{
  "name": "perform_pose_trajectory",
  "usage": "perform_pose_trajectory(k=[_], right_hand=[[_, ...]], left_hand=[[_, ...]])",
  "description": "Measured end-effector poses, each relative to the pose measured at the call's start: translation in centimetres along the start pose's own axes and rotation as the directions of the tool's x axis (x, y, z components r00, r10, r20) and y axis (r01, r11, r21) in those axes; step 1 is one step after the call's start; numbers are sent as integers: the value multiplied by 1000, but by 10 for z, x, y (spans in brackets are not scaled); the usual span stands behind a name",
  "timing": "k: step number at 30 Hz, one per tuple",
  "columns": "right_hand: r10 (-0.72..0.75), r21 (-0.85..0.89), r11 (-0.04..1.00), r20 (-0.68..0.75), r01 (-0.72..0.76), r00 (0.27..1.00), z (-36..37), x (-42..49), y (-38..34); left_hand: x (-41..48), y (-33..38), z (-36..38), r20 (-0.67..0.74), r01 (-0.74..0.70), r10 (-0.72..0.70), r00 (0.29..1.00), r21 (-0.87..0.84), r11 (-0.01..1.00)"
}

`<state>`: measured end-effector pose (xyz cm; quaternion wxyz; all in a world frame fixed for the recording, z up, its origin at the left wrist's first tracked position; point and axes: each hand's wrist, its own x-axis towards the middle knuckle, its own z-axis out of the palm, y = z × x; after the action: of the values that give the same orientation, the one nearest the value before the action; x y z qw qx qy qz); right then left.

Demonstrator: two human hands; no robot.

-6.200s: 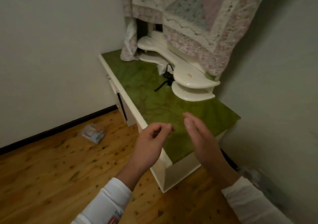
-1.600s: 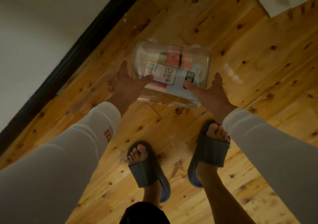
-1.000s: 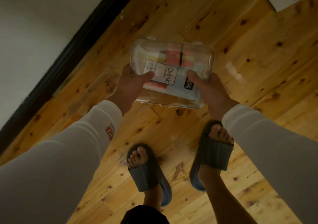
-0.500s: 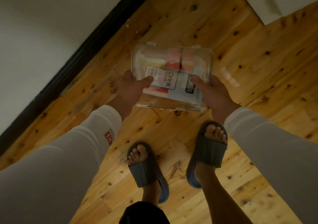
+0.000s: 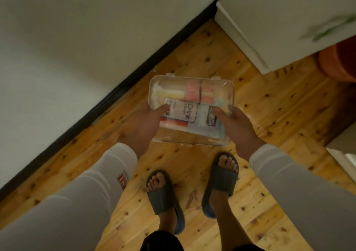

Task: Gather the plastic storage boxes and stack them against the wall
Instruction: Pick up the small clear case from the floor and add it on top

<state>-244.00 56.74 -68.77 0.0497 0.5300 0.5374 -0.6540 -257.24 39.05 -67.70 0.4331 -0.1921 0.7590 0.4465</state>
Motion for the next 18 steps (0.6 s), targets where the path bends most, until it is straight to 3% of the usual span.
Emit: perform_pose_trajectory(k=[18], right_hand=[[-76,33,996,-38,77,996,-34,-177,-127]], left_hand=[[-196,86,-49,15,-69,71,997,-134,989]])
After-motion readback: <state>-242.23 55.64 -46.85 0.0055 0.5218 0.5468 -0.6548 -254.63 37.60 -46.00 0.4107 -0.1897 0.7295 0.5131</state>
